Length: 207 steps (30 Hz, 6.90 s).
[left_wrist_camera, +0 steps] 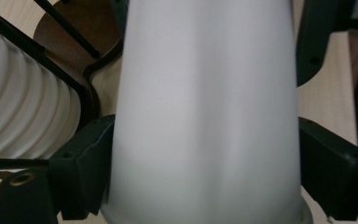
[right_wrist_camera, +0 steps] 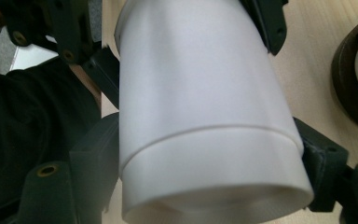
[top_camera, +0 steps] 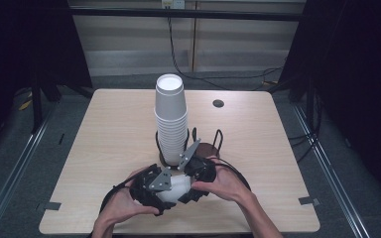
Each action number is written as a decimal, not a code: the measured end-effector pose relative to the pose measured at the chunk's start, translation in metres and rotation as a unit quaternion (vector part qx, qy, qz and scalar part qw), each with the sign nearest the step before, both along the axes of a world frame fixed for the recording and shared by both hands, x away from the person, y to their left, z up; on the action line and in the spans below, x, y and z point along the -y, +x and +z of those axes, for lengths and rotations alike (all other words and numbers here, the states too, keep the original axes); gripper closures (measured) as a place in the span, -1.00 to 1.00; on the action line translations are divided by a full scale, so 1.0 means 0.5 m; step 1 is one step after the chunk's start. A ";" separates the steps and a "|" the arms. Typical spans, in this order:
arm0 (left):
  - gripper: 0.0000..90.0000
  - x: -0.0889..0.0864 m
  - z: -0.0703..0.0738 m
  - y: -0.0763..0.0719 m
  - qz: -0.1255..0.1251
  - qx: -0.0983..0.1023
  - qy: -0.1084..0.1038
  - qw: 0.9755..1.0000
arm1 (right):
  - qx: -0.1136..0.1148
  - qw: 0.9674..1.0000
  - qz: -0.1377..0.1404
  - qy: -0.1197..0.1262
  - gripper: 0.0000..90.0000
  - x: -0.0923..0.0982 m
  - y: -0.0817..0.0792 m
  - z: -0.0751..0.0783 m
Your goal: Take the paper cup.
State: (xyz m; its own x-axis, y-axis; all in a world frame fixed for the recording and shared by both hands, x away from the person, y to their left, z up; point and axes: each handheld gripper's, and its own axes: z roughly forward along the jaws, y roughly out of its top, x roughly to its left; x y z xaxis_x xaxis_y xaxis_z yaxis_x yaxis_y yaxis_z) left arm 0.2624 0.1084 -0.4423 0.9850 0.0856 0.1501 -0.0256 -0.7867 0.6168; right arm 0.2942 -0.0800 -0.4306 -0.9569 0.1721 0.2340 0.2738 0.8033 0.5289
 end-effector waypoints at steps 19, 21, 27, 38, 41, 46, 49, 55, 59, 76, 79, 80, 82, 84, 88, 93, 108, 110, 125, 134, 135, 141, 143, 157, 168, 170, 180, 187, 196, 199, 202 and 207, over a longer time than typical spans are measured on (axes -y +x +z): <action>-0.65 -0.040 0.023 0.005 -0.003 -0.006 -0.084 0.996 | 0.010 1.000 -0.003 0.005 -0.51 0.004 -0.002 0.006; -0.66 -0.046 0.027 0.005 0.000 -0.007 -0.093 0.996 | 0.014 1.000 -0.008 0.003 -0.50 0.007 -0.005 0.008; -0.66 -0.061 0.024 0.009 0.024 -0.013 -0.139 0.990 | 0.014 1.000 -0.016 0.008 -0.51 0.013 -0.003 0.010; -0.65 -0.107 0.032 0.008 0.077 0.019 -0.219 0.972 | 0.007 0.999 -0.032 0.024 -0.51 0.035 -0.004 0.002; -0.65 -0.120 0.033 0.010 0.092 0.016 -0.236 0.967 | 0.008 0.998 -0.041 0.035 -0.51 0.045 -0.002 0.004; -0.65 -0.137 0.029 0.011 0.098 0.007 -0.255 0.962 | 0.010 0.997 -0.058 0.052 -0.51 0.062 0.001 0.006; -0.65 -0.138 0.029 0.008 0.097 0.010 -0.260 0.961 | 0.011 0.995 -0.067 0.068 -0.51 0.067 0.002 0.006; -0.65 -0.138 0.027 0.006 0.095 0.006 -0.263 0.960 | 0.016 0.992 -0.079 0.094 -0.51 0.071 0.002 0.005; -0.65 -0.138 0.020 0.004 0.098 0.005 -0.265 0.959 | 0.024 0.989 -0.086 0.115 -0.51 0.072 0.000 -0.002; -0.65 -0.148 0.010 0.000 0.103 0.000 -0.285 0.953 | 0.026 0.976 -0.102 0.191 -0.51 0.076 -0.002 -0.019; -0.65 -0.149 0.009 0.000 0.101 -0.001 -0.286 0.953 | 0.030 0.973 -0.099 0.204 -0.51 0.079 -0.005 -0.018; -0.65 -0.150 0.008 0.000 0.101 0.000 -0.288 0.952 | 0.029 0.973 -0.097 0.208 -0.51 0.080 -0.005 -0.018; -0.65 -0.150 0.005 0.000 0.100 -0.004 -0.295 0.950 | 0.033 0.971 -0.099 0.217 -0.51 0.082 -0.008 -0.019; -0.65 -0.149 0.004 0.000 0.100 -0.008 -0.298 0.949 | 0.037 0.969 -0.101 0.223 -0.51 0.084 -0.008 -0.021; -0.65 -0.144 0.000 -0.002 0.096 -0.011 -0.297 0.950 | 0.037 0.964 -0.100 0.242 -0.51 0.086 -0.010 -0.027; -0.66 -0.141 -0.007 0.000 0.093 -0.022 -0.307 0.947 | 0.033 0.960 -0.096 0.260 -0.51 0.085 -0.014 -0.035; -0.66 -0.132 -0.011 0.010 0.067 -0.040 -0.327 0.942 | 0.041 0.958 -0.074 0.273 -0.51 0.077 -0.021 -0.033; -0.66 -0.129 -0.012 0.010 0.068 -0.040 -0.326 0.942 | 0.043 0.959 -0.073 0.271 -0.51 0.074 -0.021 -0.036; -0.87 -0.116 -0.020 0.024 0.067 -0.059 -0.333 0.939 | 0.051 0.959 -0.065 0.270 -0.50 0.067 -0.024 -0.036; -0.98 -0.110 -0.025 0.030 0.057 -0.074 -0.332 0.939 | 0.047 0.960 -0.054 0.270 -0.50 0.065 -0.024 -0.036; -0.97 -0.109 -0.026 0.031 0.054 -0.079 -0.335 0.937 | 0.047 0.960 -0.053 0.271 -0.50 0.064 -0.024 -0.036; -0.91 -0.103 -0.027 0.032 0.048 -0.082 -0.339 0.936 | 0.047 0.962 -0.051 0.266 -0.50 0.059 -0.023 -0.037; -0.91 -0.104 -0.026 0.033 0.048 -0.081 -0.339 0.936 | 0.047 0.961 -0.051 0.268 -0.50 0.059 -0.023 -0.038; -0.87 -0.107 -0.023 0.034 0.050 -0.096 -0.340 0.934 | 0.049 0.961 -0.046 0.270 -0.49 0.059 -0.023 -0.041; -0.77 -0.109 -0.017 0.029 0.054 -0.096 -0.341 0.934 | 0.057 0.955 -0.049 0.286 -0.55 0.062 -0.023 -0.049; -0.76 -0.108 -0.016 0.028 0.054 -0.097 -0.338 0.935 | 0.059 0.954 -0.054 0.288 -0.57 0.063 -0.024 -0.051; -0.76 -0.123 -0.009 0.031 0.089 -0.090 -0.327 0.936 | 0.089 0.946 -0.095 0.297 -0.70 0.072 -0.027 -0.055; -0.76 -0.150 -0.006 0.034 0.113 -0.086 -0.321 0.936 | 0.107 0.935 -0.146 0.306 -0.71 0.088 -0.032 -0.066; -0.77 -0.170 0.006 0.036 0.131 -0.076 -0.293 0.944 | 0.156 0.913 -0.213 0.311 -0.71 0.112 -0.052 -0.089; -0.77 -0.178 0.011 0.036 0.135 -0.075 -0.290 0.944 | 0.167 0.906 -0.229 0.316 -0.71 0.120 -0.059 -0.095; -0.77 -0.185 0.013 0.037 0.143 -0.072 -0.281 0.946 | 0.176 0.902 -0.246 0.308 -0.71 0.124 -0.064 -0.098; -0.77 -0.202 0.016 0.042 0.152 -0.077 -0.277 0.946 | 0.204 0.887 -0.277 0.307 -0.71 0.132 -0.070 -0.105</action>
